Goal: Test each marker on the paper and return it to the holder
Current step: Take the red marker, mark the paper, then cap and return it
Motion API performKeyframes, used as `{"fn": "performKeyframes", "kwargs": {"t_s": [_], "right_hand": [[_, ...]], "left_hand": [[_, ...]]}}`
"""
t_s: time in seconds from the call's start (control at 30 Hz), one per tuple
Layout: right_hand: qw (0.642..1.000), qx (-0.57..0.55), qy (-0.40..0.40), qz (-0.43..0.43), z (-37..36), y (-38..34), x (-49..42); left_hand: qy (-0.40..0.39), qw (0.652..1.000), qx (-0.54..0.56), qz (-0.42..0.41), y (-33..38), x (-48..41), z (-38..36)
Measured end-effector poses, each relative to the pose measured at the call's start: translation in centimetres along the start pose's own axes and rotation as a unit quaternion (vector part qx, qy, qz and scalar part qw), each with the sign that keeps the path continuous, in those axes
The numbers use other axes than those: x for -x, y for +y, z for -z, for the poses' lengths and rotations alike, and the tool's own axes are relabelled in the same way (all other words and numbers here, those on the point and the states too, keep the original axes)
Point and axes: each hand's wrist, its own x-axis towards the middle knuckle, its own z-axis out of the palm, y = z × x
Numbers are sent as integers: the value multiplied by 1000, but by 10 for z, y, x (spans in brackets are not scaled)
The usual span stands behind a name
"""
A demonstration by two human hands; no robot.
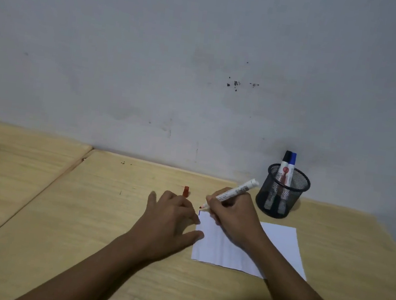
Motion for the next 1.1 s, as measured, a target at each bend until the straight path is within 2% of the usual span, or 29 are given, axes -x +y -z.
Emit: {"fn": "performKeyframes", "kwargs": {"t_s": [0.17, 0.53, 1.1], "right_hand": [[998, 46, 42, 23, -4, 14, 0], [994, 91, 8, 65, -6, 18, -4], [993, 99, 6, 59, -4, 19, -6]], "left_hand": [[-16, 1000, -16, -16, -7, -1, -2], [-26, 1000, 2, -16, -12, -5, -8], [-18, 999, 17, -24, -13, -6, -9]]}}
